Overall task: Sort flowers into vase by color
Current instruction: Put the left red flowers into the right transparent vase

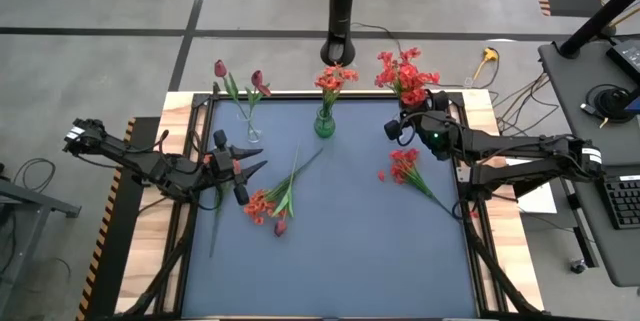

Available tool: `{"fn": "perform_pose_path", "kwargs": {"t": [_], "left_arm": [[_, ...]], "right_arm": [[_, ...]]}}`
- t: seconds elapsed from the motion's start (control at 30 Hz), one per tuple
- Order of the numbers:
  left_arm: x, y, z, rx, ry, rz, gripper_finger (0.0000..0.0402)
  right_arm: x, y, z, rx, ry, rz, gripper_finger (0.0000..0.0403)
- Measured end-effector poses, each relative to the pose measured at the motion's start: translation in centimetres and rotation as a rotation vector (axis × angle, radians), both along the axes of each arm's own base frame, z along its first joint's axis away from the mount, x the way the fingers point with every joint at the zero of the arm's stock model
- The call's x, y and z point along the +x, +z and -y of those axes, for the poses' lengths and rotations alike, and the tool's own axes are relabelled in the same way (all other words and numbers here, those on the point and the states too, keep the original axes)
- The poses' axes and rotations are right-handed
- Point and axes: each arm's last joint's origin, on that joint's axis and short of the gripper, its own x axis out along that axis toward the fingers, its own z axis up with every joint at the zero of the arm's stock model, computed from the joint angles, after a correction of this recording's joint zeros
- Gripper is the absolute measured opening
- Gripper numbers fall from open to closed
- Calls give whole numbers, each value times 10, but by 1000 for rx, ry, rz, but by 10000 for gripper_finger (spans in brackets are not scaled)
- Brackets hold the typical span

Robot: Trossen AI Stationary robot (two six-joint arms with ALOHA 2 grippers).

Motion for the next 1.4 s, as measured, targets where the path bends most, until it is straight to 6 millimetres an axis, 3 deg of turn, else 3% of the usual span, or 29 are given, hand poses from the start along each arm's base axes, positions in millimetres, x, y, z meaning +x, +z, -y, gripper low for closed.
{"fn": "perform_pose_path", "kwargs": {"t": [0.37, 1.13, 1.4], "left_arm": [[0, 0, 0, 0, 0, 0, 123], [0, 0, 0, 0, 0, 0, 123], [0, 0, 0, 0, 0, -1, 123]], "right_arm": [[0, 0, 0, 5, -2, 13, 40], [-2, -2, -1, 79, -21, 93, 192], [-4, 3, -4, 159, -17, 80, 219]]}}
